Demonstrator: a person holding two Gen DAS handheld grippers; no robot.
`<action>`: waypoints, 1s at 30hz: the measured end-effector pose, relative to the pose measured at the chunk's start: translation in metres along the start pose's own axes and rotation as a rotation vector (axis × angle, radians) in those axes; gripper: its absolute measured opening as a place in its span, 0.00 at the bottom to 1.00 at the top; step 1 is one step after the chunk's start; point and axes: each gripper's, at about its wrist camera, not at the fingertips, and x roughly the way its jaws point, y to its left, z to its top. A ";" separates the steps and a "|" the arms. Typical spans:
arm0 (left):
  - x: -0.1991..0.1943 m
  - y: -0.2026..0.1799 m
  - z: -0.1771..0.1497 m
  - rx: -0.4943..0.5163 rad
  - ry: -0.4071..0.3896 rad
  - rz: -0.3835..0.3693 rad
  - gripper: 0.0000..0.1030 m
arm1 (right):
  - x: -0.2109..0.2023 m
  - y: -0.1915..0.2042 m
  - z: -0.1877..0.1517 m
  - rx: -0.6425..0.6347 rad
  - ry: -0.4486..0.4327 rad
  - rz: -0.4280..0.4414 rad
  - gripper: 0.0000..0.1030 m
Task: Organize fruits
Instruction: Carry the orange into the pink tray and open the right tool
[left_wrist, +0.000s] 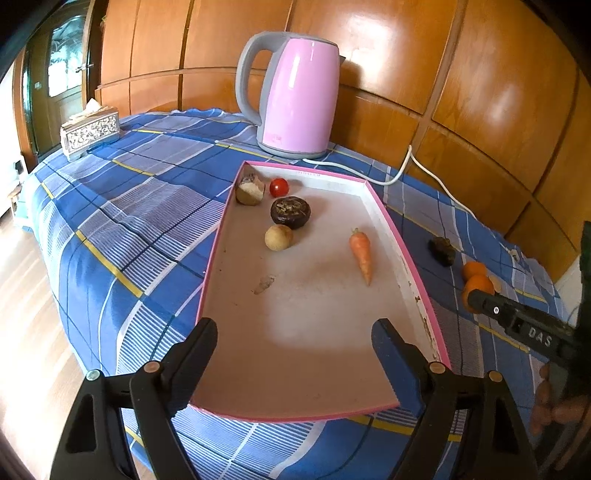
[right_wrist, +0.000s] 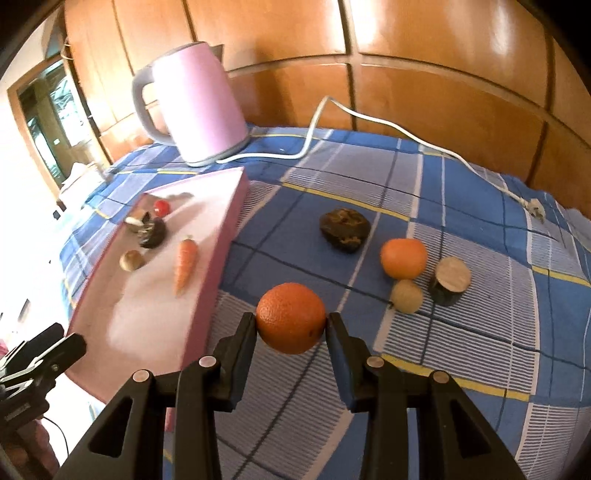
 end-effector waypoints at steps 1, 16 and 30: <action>0.000 0.001 0.000 -0.004 -0.001 0.000 0.84 | -0.001 0.002 -0.001 -0.005 -0.003 0.005 0.38; -0.005 0.035 0.010 -0.125 -0.049 0.080 0.86 | -0.003 0.060 0.005 -0.154 0.000 0.137 0.38; 0.001 0.037 0.008 -0.122 -0.024 0.083 0.86 | 0.027 0.094 0.005 -0.243 0.054 0.093 0.39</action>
